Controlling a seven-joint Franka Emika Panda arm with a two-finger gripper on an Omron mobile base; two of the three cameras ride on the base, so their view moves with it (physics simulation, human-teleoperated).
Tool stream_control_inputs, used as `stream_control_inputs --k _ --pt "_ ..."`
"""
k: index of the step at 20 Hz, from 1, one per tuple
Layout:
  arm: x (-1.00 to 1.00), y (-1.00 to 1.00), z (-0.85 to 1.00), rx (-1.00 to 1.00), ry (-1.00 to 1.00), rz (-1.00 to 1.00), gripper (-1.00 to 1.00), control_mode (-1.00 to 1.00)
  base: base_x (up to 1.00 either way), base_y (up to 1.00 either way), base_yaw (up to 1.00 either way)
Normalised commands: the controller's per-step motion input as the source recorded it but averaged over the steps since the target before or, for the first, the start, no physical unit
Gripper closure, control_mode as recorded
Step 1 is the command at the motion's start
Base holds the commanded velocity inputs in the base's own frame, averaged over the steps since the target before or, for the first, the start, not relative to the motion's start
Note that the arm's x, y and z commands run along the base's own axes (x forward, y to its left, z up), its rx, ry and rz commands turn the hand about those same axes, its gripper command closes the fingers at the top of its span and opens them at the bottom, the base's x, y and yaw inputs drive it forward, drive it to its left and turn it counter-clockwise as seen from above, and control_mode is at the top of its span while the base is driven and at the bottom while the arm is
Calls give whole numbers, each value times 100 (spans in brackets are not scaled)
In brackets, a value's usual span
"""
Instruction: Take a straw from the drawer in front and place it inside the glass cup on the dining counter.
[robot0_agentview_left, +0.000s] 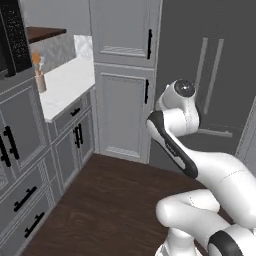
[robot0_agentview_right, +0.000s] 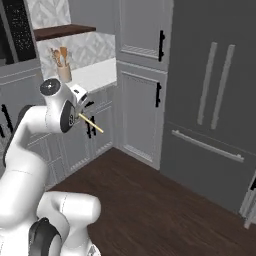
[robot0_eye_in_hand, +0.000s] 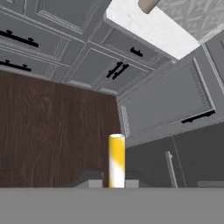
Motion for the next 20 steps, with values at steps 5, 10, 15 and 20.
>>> stream_control_inputs --k 5,10,15,20 --pt "0 0 0 0 0 0 100 100 -62 97 43" --pt "0 0 0 0 0 0 100 100 -66 79 45" --pt "0 0 0 0 0 0 100 100 -62 70 51" --pt "0 0 0 0 0 0 100 100 -50 71 55"
